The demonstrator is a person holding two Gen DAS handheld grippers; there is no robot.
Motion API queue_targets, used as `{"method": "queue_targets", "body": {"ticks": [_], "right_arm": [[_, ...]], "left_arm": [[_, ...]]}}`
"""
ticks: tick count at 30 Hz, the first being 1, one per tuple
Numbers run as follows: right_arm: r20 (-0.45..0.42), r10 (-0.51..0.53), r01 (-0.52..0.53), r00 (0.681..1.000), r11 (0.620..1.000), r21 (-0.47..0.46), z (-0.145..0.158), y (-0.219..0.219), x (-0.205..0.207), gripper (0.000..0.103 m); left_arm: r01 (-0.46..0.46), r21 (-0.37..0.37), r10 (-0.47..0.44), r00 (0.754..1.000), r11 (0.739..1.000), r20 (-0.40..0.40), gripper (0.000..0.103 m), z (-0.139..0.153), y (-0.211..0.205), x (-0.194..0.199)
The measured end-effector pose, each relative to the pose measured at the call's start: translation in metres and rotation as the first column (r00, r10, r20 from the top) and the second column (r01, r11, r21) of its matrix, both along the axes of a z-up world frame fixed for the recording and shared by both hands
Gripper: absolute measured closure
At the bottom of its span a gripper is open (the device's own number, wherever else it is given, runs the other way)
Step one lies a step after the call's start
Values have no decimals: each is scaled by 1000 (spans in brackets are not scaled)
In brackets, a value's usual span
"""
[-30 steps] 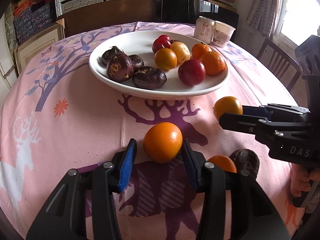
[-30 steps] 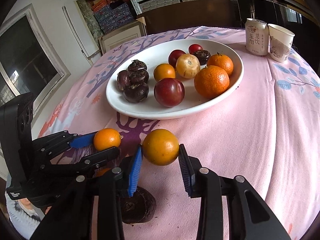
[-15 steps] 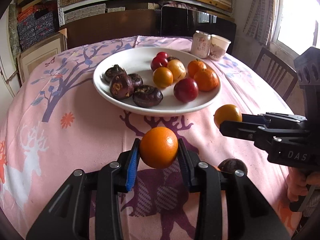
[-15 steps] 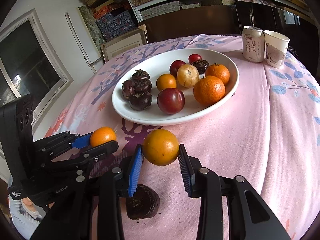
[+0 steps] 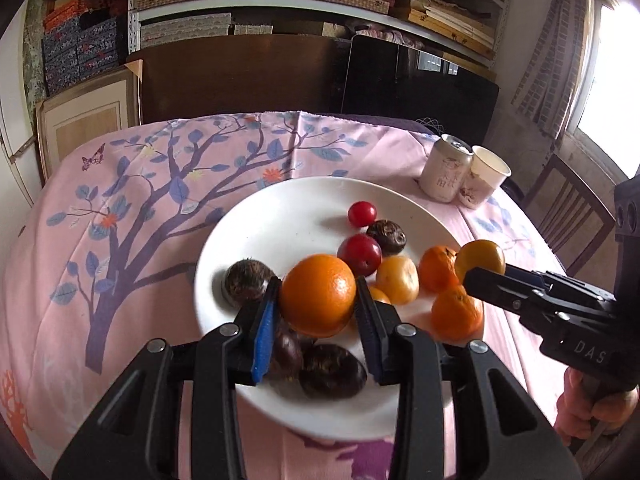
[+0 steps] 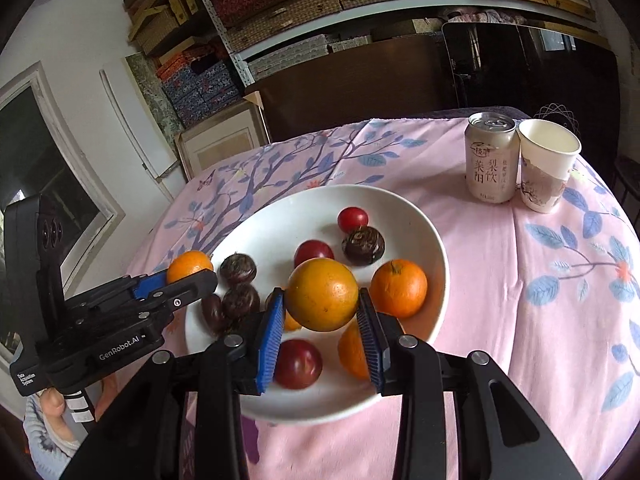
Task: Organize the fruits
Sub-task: 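Release the yellow-orange tomato on the plate with the right tool while the left tool releases its tangerine, then withdraw both open tools toward the last tangerine and dark fruit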
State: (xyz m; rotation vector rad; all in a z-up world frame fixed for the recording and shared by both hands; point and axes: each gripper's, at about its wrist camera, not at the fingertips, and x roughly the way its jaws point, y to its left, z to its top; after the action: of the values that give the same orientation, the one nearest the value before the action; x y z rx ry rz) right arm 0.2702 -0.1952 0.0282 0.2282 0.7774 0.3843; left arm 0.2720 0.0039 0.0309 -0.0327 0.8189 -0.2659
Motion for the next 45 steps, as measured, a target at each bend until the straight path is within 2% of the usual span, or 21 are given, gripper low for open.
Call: {"method": "queue_targets", "body": {"ticks": [4, 6, 7, 8, 10, 13, 21, 23, 28, 33, 39, 41, 43, 45], "right_arm": [[-29, -26, 26, 999, 1000, -5, -8, 4, 37, 66], [-40, -30, 30, 999, 1000, 6, -12, 4, 49, 63], [-48, -28, 29, 998, 999, 18, -14, 2, 52, 55], [-56, -26, 28, 998, 999, 28, -16, 0, 53, 53], [-57, -28, 31, 998, 999, 39, -16, -4, 52, 53], [-47, -35, 38, 998, 998, 58, -8, -8, 46, 53], [8, -32, 31, 999, 998, 55, 8, -15, -2, 48], [7, -35, 35, 999, 997, 69, 7, -20, -14, 48], [7, -21, 20, 1000, 996, 87, -6, -28, -55, 48], [21, 16, -18, 1000, 997, 76, -21, -33, -103, 47], [33, 124, -125, 992, 992, 34, -38, -25, -157, 39], [17, 171, -170, 985, 985, -26, -48, -12, -168, 39], [14, 205, -203, 979, 975, -90, -51, 2, -173, 39], [18, 228, -224, 974, 969, -107, -50, 10, -175, 39]], "left_arm": [[-13, -4, 13, 999, 1000, -44, 67, -13, -6, 37], [-23, 0, 23, 998, 1000, -64, 66, -20, -7, 46], [-23, -14, 22, 998, 1000, -62, 57, -22, -6, 46], [-20, -27, 19, 998, 999, -55, 52, -24, -5, 44], [-14, -20, 13, 998, 1000, -54, 52, -24, -4, 41], [-16, -59, 13, 999, 998, -47, 52, -16, 2, 32], [-10, -46, 9, 1000, 999, -11, 52, -1, 7, -19], [-6, -40, 6, 1000, 999, 0, 48, -2, 7, -38], [18, -6, -18, 1000, 1000, 22, 46, -11, 4, -94], [41, 48, -43, 998, 998, 47, 39, -27, -4, -149], [50, 110, -54, 998, 993, 35, 34, -44, -9, -186], [17, 94, -23, 998, 995, 55, 24, -41, -1, -192], [-19, 57, 15, 998, 998, 65, 23, -37, 10, -193], [-44, 21, 43, 998, 999, 53, 23, -37, 19, -191]]}}
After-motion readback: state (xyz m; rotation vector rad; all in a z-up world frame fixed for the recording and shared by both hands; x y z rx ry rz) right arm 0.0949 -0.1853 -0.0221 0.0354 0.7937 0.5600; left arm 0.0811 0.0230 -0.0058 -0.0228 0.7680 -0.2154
